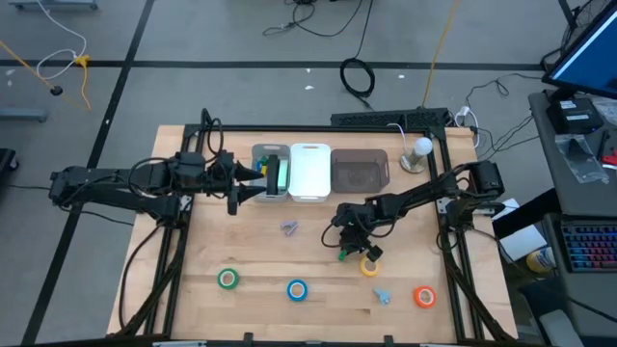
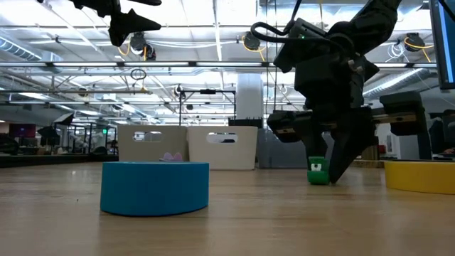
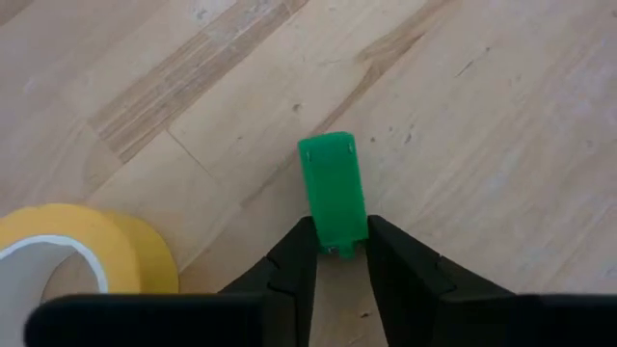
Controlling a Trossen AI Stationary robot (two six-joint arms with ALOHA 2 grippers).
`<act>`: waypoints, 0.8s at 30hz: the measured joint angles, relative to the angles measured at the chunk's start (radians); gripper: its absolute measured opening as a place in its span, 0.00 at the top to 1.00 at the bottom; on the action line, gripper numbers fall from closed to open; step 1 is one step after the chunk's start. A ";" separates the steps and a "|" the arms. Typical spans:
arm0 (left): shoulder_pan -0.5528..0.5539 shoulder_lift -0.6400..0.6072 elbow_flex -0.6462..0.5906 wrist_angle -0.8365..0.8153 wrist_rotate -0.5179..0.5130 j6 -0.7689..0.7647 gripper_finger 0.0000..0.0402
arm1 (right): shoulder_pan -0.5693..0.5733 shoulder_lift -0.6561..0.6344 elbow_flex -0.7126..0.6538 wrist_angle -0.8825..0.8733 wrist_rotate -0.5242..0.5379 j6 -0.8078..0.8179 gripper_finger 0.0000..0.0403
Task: Pick and place Stapler, Stapler remover, tape
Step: Put the green stapler into the gray bin
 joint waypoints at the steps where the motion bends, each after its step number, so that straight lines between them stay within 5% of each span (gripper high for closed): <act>1: 0.000 0.000 0.000 0.000 0.000 0.000 0.40 | 0.000 0.000 0.000 -0.001 0.000 0.000 0.82; 24: 0.000 0.000 0.000 0.011 -0.017 -0.002 0.40 | -0.005 -0.026 -0.005 0.028 0.079 0.028 0.84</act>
